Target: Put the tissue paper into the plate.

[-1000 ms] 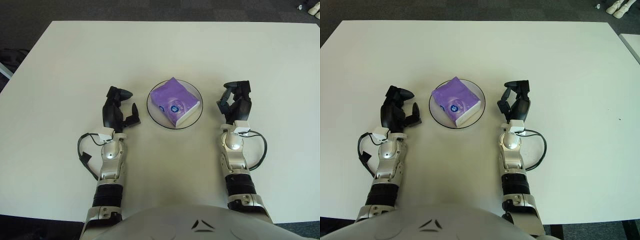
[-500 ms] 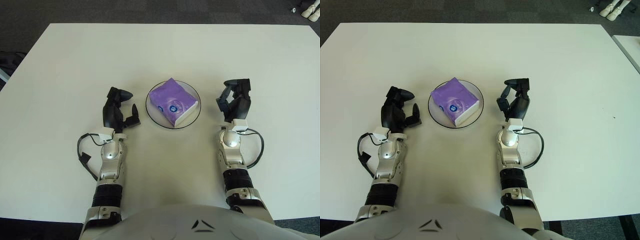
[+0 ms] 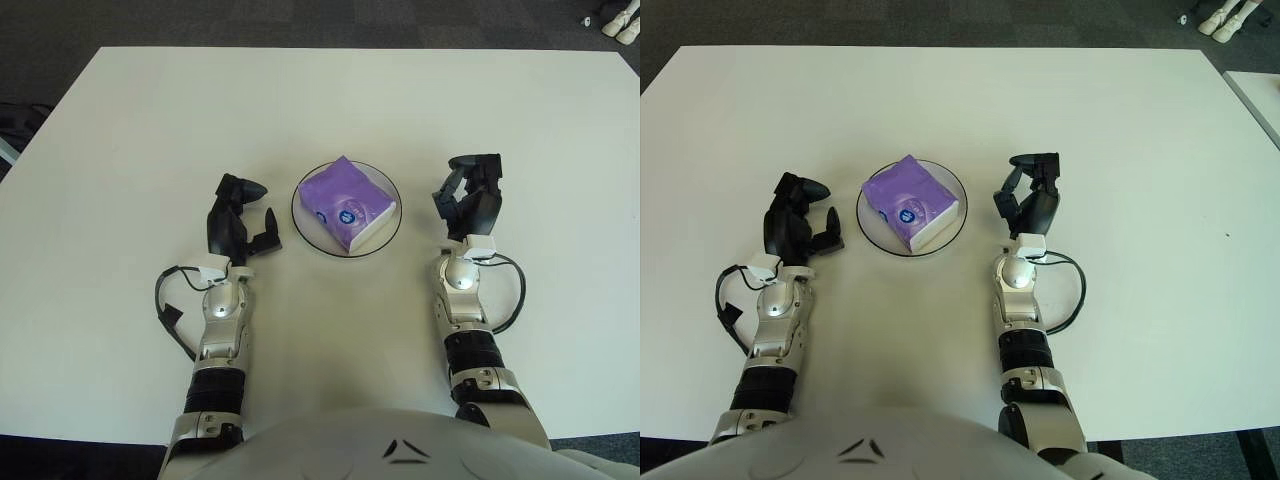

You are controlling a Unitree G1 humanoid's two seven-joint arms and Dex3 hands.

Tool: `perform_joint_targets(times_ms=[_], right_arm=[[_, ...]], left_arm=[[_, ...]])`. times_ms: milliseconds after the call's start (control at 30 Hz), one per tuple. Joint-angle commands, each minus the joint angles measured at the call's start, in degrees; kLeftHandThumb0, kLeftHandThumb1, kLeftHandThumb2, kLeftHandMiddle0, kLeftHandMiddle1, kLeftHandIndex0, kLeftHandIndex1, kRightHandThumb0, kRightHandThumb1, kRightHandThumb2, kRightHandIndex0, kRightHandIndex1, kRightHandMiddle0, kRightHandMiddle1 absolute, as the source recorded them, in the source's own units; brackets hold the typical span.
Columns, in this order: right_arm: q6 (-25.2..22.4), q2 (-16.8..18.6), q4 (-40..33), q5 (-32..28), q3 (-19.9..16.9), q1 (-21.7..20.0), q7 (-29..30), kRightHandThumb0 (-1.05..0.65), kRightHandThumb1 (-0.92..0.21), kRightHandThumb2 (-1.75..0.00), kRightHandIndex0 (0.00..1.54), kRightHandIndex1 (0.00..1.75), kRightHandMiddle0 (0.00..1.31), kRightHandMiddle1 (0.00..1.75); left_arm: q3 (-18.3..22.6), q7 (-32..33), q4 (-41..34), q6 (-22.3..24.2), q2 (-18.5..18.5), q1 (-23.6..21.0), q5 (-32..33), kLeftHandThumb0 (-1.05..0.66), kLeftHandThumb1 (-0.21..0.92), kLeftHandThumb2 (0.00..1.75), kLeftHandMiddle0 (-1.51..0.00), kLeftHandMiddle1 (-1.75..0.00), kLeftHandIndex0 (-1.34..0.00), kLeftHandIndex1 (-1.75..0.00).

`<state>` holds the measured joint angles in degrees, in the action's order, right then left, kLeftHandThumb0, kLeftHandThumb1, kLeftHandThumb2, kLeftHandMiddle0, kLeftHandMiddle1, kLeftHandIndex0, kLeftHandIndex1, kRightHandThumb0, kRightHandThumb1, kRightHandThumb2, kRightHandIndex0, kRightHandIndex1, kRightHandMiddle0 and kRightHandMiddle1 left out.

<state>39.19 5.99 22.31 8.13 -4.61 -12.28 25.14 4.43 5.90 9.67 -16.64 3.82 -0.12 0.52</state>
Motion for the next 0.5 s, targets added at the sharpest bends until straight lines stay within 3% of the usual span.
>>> perform_joint_targets(times_ms=[0,133,233,467], right_arm=[[0.59,0.13,7.98,1.63,0.45,7.07,0.1,-0.54,-0.91,-0.9,0.66,1.49,0.54,1.75],[-1.6,-0.19,7.46,1.71,1.01,7.67,-0.84,-0.51,-0.88,-0.93,0.64,1.48,0.51,1.75],[-5.2,-1.13,6.09,1.51,1.76,8.43,-3.04,-0.43,-0.73,-0.9,0.63,1.41,0.41,1.75],[-14.71,-3.18,-0.16,1.34,2.89,10.53,-7.28,-0.38,-0.7,-0.84,0.58,1.33,0.33,1.75]], left_arm=[[-0.66,0.1,3.93,1.98,0.52,3.69,-0.51,-0.01,0.22,1.41,-0.72,-1.65,-0.47,-1.75],[-0.73,-0.5,4.09,1.71,0.46,3.69,-0.17,-0.01,0.23,1.41,-0.7,-1.66,-0.46,-1.75],[-0.74,-1.01,4.17,1.56,0.43,3.72,0.3,-0.01,0.24,1.4,-0.68,-1.68,-0.45,-1.75],[-0.75,-0.72,4.13,1.91,0.55,3.69,0.34,-0.01,0.22,1.43,-0.68,-1.72,-0.46,-1.75]])
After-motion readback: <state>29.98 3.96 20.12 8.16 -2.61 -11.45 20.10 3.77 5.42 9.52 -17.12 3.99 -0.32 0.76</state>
